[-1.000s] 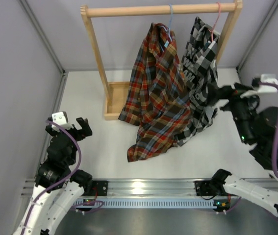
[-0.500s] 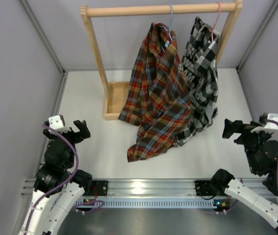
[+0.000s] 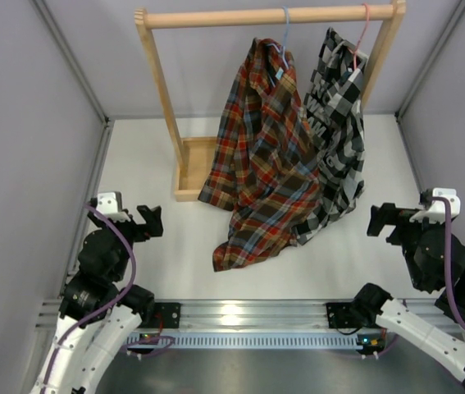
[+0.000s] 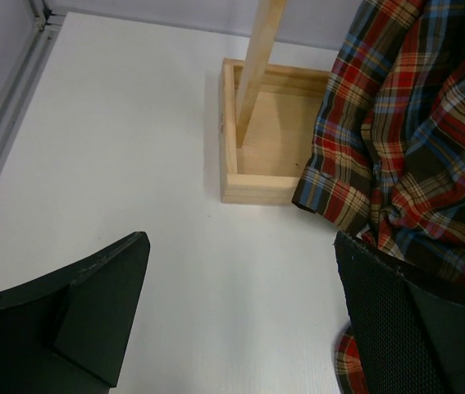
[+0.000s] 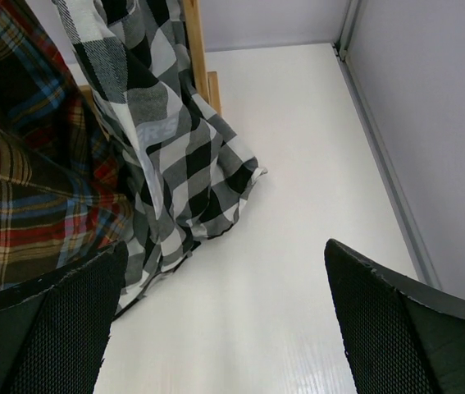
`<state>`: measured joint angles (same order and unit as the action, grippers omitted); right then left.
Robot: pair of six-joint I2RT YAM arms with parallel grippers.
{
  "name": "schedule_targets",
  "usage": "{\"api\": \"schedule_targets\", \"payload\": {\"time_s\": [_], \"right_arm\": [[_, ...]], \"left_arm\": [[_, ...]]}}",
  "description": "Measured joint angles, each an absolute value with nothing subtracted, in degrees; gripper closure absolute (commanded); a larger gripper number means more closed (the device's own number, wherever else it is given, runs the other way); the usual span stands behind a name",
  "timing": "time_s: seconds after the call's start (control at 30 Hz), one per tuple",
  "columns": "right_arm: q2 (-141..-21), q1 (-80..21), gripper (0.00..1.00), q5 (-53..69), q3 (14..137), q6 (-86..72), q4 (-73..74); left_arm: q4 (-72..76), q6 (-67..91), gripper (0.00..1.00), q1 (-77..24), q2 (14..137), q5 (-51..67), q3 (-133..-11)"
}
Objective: Place the shirt on the hanger
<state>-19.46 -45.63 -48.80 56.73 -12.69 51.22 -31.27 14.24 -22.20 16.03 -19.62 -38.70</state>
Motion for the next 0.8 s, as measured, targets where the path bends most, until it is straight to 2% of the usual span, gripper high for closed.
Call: {"api": "schedule_targets", "payload": {"time_s": [0.8], "right_arm": [[-19.57, -45.63, 0.01, -48.12, 56.73, -13.74, 51.94]], "left_arm": [[-31.2, 14.24, 0.02, -22.2, 16.78, -15.86, -38.2]]}}
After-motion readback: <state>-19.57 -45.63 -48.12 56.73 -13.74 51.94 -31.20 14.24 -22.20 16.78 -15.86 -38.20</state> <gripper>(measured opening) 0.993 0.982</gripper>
